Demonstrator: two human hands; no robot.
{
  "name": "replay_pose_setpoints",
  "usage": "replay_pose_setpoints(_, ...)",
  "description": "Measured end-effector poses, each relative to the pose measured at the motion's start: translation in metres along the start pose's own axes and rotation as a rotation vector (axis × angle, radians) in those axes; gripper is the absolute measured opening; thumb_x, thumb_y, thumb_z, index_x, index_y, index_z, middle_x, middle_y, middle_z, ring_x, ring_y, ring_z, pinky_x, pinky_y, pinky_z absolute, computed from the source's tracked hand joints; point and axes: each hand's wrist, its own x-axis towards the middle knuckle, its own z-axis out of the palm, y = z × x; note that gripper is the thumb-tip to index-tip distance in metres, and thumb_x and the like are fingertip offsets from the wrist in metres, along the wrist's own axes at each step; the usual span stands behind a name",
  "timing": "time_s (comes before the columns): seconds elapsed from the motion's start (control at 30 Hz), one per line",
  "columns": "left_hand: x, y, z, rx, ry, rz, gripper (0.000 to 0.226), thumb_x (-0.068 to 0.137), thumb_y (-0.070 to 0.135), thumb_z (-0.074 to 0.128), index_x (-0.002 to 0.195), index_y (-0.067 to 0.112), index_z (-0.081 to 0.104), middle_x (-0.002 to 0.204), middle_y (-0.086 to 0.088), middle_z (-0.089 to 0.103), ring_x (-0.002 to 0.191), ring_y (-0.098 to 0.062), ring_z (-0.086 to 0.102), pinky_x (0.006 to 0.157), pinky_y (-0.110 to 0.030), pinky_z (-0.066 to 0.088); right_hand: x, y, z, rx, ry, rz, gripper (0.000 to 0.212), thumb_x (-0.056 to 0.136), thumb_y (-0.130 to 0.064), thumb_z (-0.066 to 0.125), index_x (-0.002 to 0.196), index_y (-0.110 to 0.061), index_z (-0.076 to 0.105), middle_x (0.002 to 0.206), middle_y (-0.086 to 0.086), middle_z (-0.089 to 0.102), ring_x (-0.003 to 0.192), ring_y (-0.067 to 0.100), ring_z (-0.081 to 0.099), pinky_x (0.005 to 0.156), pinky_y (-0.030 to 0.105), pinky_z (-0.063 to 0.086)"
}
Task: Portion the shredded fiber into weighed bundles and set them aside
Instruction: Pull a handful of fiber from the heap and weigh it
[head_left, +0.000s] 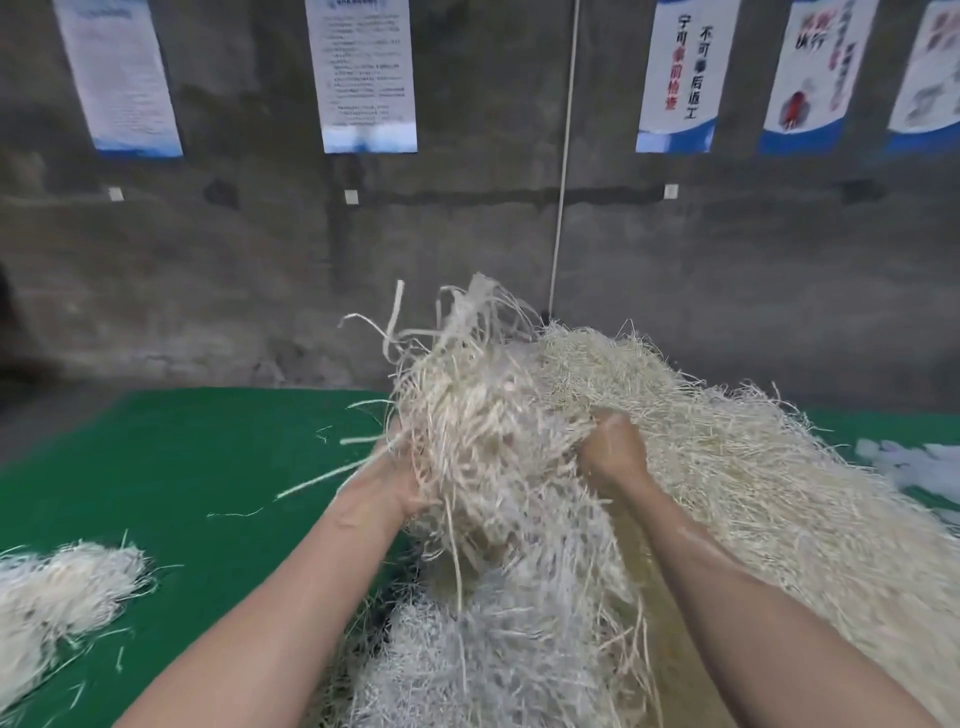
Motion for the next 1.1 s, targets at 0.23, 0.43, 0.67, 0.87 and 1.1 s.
replay_pose_setpoints(0.23,0.047,-0.021,-0.034,0.487,-0.188,-0.095,0.03,0.092,0.037,0.047,0.092,0.008,0.057,0.097,-0.016,0.06,0.093,-0.029,0.059,0.079,-0.032,0.054,0.044,0.005,-0.017,-0.517,0.132,-0.146,0.031,0.075,0.005,0.066,0.1,-0.013,0.07,0.086,0.004,0.07,0.073,0.017,0.064,0.071,0.032,0.057)
replay_pose_setpoints(0.43,0.078,-0.03,-0.072,0.988,-0.289,-0.282,0.053,0.096,0.044,0.043,0.135,0.008,0.044,0.147,-0.015,0.037,0.135,-0.033,0.036,0.112,-0.042,0.03,0.062,0.013,-0.019,-0.432,0.141,-0.067,0.02,0.082,0.007,0.058,0.089,-0.01,0.066,0.078,0.004,0.063,0.067,0.02,0.063,0.066,0.04,0.058)
replay_pose_setpoints(0.67,0.098,-0.052,-0.071,0.316,-0.036,0.002,0.046,0.098,0.027,0.045,0.135,0.001,0.045,0.137,-0.024,0.047,0.127,-0.04,0.045,0.107,-0.058,0.032,0.042,0.014,-0.018,-0.62,-0.087,-0.279,0.023,0.084,-0.025,0.07,0.101,-0.011,0.063,0.09,0.003,0.068,0.075,0.017,0.06,0.064,0.027,0.051)
replay_pose_setpoints(0.87,0.11,-0.002,-0.043,-0.416,0.276,0.094,0.055,0.097,0.017,0.021,0.149,0.003,0.007,0.155,-0.022,0.01,0.141,-0.042,0.014,0.114,-0.055,0.014,0.018,-0.011,-0.012,-0.672,-0.347,-0.446,0.055,0.085,-0.016,0.065,0.136,-0.017,0.043,0.107,0.002,0.062,0.091,0.014,0.058,0.087,0.027,0.049)
replay_pose_setpoints(1.1,0.08,0.013,-0.004,-0.326,0.162,0.191,0.029,0.101,0.011,0.022,0.101,0.009,0.051,0.116,-0.019,0.054,0.105,-0.031,0.058,0.092,-0.05,0.05,-0.009,-0.087,-0.046,0.108,-0.553,-0.452,0.099,0.068,-0.04,0.07,0.149,-0.035,0.014,0.158,-0.01,0.005,0.139,0.004,0.012,0.113,0.039,0.018)
